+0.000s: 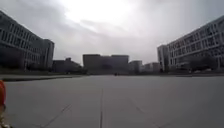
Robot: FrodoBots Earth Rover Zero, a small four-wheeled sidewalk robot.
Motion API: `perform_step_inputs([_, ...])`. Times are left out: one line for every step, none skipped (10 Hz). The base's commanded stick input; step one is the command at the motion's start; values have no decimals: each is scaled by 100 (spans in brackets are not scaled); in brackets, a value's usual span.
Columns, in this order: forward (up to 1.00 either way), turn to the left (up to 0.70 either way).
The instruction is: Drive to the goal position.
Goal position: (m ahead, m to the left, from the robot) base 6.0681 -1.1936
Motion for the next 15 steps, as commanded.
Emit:
perform_step_inputs([100,0])
perform_step_inputs([100,0])
perform_step_inputs([100,0])
perform_step_inputs([100,0])
perform_step_inputs([100,0])
perform_step_inputs([100,0])
perform_step_inputs([100,0])
perform_step_inputs([100,0])
perform_step_inputs([100,0])
perform_step_inputs([100,0])
perform_step_inputs([100,0])
perform_step_inputs([100,0])
perform_step_inputs([100,0])
perform_step_inputs([100,0])
perform_step_inputs([100,0])
